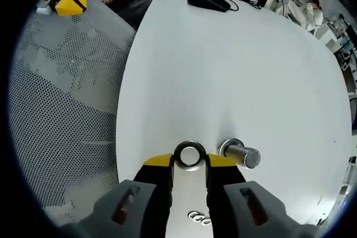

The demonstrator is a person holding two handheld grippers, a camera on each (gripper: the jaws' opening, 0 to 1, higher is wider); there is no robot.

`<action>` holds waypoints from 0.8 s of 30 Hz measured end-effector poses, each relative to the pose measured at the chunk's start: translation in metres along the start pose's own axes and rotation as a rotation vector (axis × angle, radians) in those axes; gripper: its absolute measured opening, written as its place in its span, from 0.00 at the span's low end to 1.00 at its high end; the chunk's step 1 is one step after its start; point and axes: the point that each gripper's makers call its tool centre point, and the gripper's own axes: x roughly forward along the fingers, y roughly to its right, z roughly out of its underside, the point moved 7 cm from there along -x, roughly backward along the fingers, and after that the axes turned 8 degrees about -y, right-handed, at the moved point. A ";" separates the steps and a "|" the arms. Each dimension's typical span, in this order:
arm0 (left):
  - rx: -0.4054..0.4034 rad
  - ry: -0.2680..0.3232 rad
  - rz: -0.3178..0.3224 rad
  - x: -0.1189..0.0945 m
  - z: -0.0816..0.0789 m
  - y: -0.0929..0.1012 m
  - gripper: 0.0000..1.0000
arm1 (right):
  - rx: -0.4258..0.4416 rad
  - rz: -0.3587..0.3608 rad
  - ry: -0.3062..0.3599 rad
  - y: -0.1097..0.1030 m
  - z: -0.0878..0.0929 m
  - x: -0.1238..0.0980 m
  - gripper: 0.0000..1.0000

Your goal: Place the washer onto the threaded stud by aligning its center hole with the stud, sliding it down to the base, and recovering from edge contact or off-axis alignment until the washer reaches the visible bottom stop.

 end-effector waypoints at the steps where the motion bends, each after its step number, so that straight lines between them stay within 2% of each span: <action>1: 0.000 -0.002 0.000 0.000 0.000 0.000 0.00 | -0.004 0.001 -0.003 0.000 0.000 -0.002 0.22; 4: 0.000 -0.007 -0.001 0.000 0.001 0.000 0.00 | 0.003 0.005 0.001 0.003 -0.002 -0.012 0.22; 7: 0.002 -0.002 -0.001 0.000 0.000 0.000 0.00 | 0.045 -0.018 0.050 0.006 -0.006 -0.024 0.22; 8: 0.002 -0.004 -0.001 0.000 0.000 0.000 0.00 | 0.040 -0.016 0.043 0.006 -0.006 -0.027 0.22; 11: 0.002 -0.007 -0.001 0.000 0.000 0.000 0.00 | 0.016 0.003 0.032 0.008 -0.006 -0.036 0.22; 13: 0.001 -0.009 -0.001 0.000 0.001 0.000 0.00 | 0.031 0.028 0.049 0.015 -0.007 -0.046 0.22; 15: 0.000 -0.008 -0.003 0.000 0.001 0.000 0.00 | 0.007 0.058 0.033 0.019 -0.006 -0.051 0.22; 24: -0.002 -0.012 -0.006 0.000 0.001 0.000 0.00 | -0.009 0.116 -0.011 0.036 -0.002 -0.052 0.22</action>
